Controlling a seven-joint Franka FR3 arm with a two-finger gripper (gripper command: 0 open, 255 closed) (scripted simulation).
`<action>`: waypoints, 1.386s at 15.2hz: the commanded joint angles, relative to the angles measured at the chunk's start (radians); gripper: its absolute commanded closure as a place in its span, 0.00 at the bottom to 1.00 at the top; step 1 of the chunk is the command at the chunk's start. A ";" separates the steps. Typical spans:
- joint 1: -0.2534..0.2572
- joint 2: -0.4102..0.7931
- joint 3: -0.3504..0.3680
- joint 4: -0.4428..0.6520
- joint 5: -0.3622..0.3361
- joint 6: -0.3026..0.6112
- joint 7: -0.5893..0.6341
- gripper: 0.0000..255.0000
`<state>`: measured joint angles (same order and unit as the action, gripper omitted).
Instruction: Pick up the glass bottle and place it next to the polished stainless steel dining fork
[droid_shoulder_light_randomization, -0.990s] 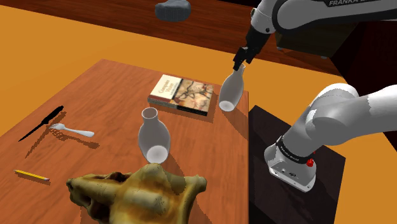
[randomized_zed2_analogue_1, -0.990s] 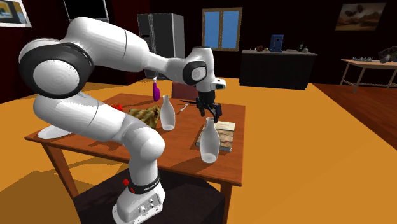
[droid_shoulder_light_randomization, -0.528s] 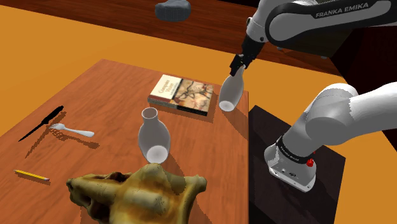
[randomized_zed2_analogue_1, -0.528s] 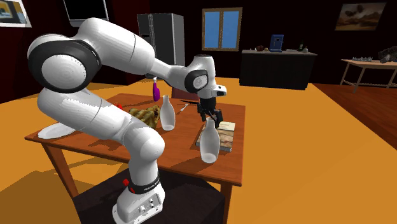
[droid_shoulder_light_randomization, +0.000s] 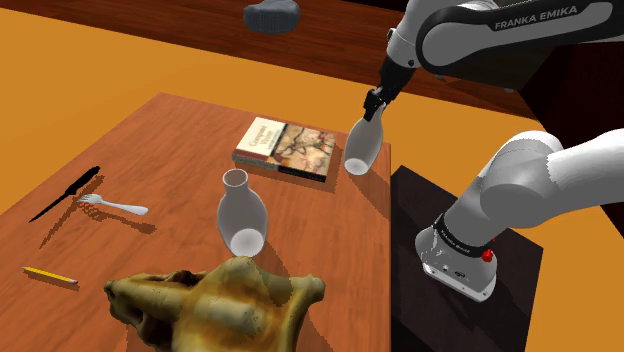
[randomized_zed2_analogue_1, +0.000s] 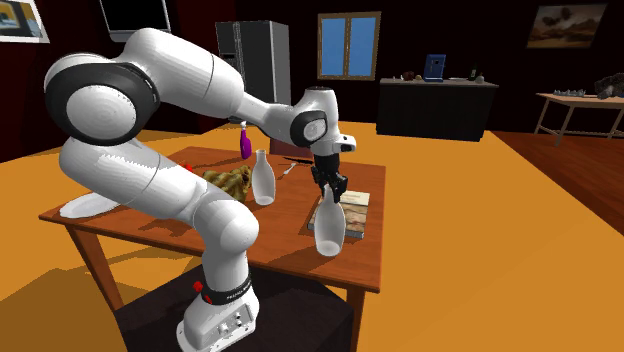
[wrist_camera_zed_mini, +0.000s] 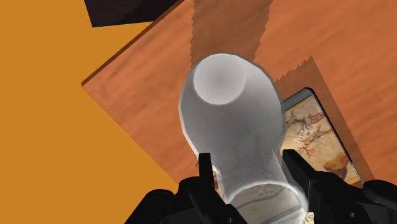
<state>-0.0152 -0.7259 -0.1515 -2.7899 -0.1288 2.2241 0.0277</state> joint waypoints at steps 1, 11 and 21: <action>0.000 0.000 0.000 0.000 0.000 0.000 0.000 1.00; 0.002 -0.017 0.004 0.031 0.004 -0.048 -0.001 1.00; 0.008 -0.051 0.017 0.147 0.017 -0.198 -0.004 1.00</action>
<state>-0.0087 -0.7736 -0.1369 -2.6587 -0.1135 2.0450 0.0238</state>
